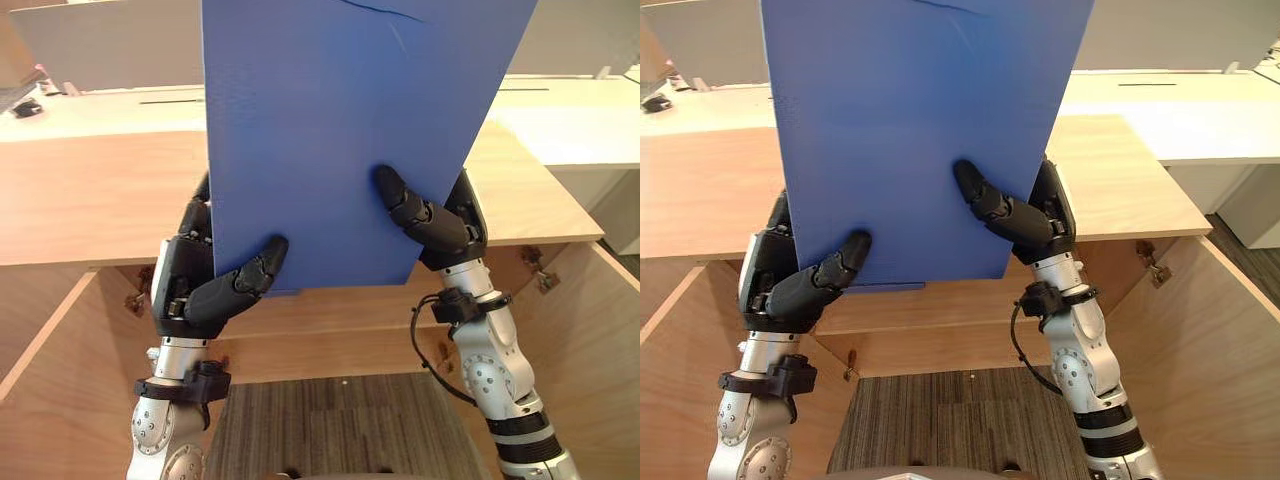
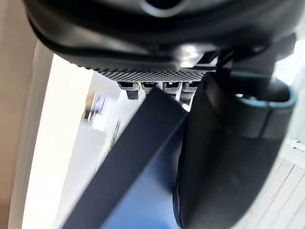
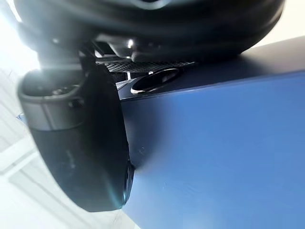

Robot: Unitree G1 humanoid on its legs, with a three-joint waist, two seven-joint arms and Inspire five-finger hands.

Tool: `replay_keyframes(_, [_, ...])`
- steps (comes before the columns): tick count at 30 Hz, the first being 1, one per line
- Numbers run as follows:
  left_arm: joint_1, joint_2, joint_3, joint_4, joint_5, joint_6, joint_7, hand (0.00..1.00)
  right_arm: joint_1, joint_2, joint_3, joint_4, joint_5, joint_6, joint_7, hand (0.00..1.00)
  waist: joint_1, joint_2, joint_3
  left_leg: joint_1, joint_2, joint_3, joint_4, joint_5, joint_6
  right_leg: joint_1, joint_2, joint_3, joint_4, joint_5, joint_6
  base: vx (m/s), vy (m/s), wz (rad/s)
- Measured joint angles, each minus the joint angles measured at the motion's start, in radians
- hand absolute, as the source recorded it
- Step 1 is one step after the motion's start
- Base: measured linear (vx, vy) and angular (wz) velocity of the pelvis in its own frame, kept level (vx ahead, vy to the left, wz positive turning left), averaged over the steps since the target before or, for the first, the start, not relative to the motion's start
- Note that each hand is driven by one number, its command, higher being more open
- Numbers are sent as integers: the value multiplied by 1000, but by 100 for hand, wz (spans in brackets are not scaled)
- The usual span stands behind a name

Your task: Walk over to the cabinet, pick up the folder, carry it to the office cabinet, place the folder inside the office cabinet, then close the office cabinet door

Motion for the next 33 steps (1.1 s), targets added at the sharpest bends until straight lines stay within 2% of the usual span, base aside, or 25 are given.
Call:
replay_keyframes(8, [60, -132, 159, 81, 68, -37, 118, 100, 0, 47, -95, -11, -39, -1, -26, 0, 19, 2, -1, 4, -4, -67, -74, 51, -15, 5, 1, -50, 1, -1, -1, -54, -37, 25])
replay_keyframes(11, [88, -157, 224, 215, 83, -10, 165, 100, 0, 64, -124, -40, -17, -11, -33, 0, 17, 13, -7, -1, -4, -78, -74, 55, -15, 5, 0, -63, 1, -3, -3, -40, -34, 13])
replay_keyframes(15, [134, -168, 224, 439, 135, 40, 178, 100, 0, 57, -123, -87, -17, -44, -33, 0, 17, 19, -11, -9, -4, -86, -78, 65, -9, 4, 0, -74, -1, -10, -10, -36, -36, 6])
replay_keyframes(18, [125, -164, 215, 624, 178, 62, 177, 100, 0, 43, -61, -90, -18, -49, -34, 0, 12, 19, -12, -10, -3, -86, -78, 67, -13, 3, 1, -77, -1, -17, -14, -42, -36, 1])
replay_keyframes(21, [97, -134, 191, 851, 230, 99, 164, 100, 1, 6, 60, -90, -40, -48, -30, 0, 1, 18, -13, -19, 3, -85, -78, 70, -18, -7, 8, -75, -2, -19, -15, -37, -40, -2])
replay_keyframes(23, [65, -110, 174, 1017, 288, 119, 147, 100, 3, -34, 183, -80, -116, -49, -17, 0, 0, 16, -14, -29, 7, -80, -77, 72, -21, -21, 12, -69, 0, -18, -16, -18, -32, -7])
replay_keyframes(26, [19, -72, 142, 1170, 362, 129, 145, 100, 1, -79, 323, -13, -234, -48, 3, 0, 1, 7, -10, -52, 15, -75, -71, 76, -27, -49, 15, -62, 10, -18, -18, -14, -22, -6])
replay_keyframes(27, [-19, -39, 115, 1224, 383, 130, 146, 100, -9, -88, 392, 53, -314, -45, 3, 0, 5, -6, 11, -89, 20, -73, -37, 70, -34, -84, 17, -57, 32, -22, -23, -43, -30, -6])
replay_keyframes(28, [-29, -33, 111, 1232, 387, 130, 146, 100, -13, -88, 405, 69, -328, -41, 3, 0, 7, -9, 19, -99, 22, -73, -26, 67, -38, -93, 17, -56, 40, -22, -24, -82, -32, -8])
replay_keyframes(30, [-107, -6, 102, 1260, 398, 130, 150, 100, -63, -88, 463, 180, -442, -17, -9, 0, 20, -22, 92, -191, 35, -67, 76, 35, -41, -169, 18, -44, 102, -30, -36, -160, -34, -12])
replay_keyframes(32, [-174, 3, 85, 1274, 398, 128, 170, 100, -113, -90, 485, 263, -558, 4, -29, 0, 27, -15, 155, -285, 45, -60, 188, -1, -40, -248, 21, -34, 167, -40, -46, -191, -17, -16])
replay_keyframes(33, [-216, 9, 65, 1274, 398, 120, 179, 100, -149, -91, 488, 317, -619, 17, -47, 0, 26, -3, 215, -355, 58, -59, 273, -27, -39, -307, 24, -30, 224, -51, -49, -160, 0, -13])
